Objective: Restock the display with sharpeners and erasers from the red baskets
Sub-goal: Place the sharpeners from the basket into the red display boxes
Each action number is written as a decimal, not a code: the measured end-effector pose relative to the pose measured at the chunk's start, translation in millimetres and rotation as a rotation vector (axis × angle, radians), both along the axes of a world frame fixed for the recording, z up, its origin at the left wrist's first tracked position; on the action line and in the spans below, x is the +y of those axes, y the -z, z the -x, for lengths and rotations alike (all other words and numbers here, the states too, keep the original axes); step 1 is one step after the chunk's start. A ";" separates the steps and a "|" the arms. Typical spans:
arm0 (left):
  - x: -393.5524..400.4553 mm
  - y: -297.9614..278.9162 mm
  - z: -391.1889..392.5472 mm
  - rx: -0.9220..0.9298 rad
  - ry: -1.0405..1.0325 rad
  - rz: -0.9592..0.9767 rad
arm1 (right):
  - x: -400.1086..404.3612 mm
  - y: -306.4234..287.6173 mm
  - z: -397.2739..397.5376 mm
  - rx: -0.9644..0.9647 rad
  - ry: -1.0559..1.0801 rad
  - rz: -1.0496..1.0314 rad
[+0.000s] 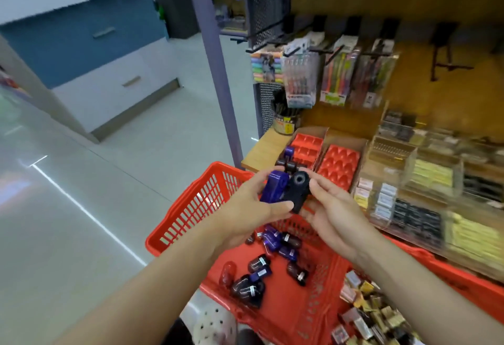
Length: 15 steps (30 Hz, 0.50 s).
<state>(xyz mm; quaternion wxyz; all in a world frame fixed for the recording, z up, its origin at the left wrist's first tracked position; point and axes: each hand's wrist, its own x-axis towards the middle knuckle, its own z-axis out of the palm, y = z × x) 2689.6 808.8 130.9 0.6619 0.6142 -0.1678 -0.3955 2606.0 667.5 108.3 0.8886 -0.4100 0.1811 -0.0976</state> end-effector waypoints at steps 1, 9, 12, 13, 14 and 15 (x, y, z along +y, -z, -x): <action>-3.8 0.2 2.3 -0.024 -0.006 0.006 | 0.0 -1.6 0.9 -0.009 0.016 0.012; -12.6 13.9 -11.9 0.187 -0.106 0.013 | -17.1 7.5 -6.8 0.083 0.080 0.070; -13.2 18.3 -26.5 0.246 -0.103 0.003 | -25.7 10.6 -11.8 0.174 0.062 -0.204; -13.9 19.1 -30.1 0.308 -0.103 0.035 | -26.1 11.6 -13.6 0.206 0.046 -0.242; -13.9 19.8 -33.3 0.385 -0.110 0.073 | -25.7 12.5 -15.7 0.234 0.029 -0.235; -13.7 20.2 -35.6 0.464 -0.117 0.111 | -24.8 13.8 -18.6 0.254 0.015 -0.192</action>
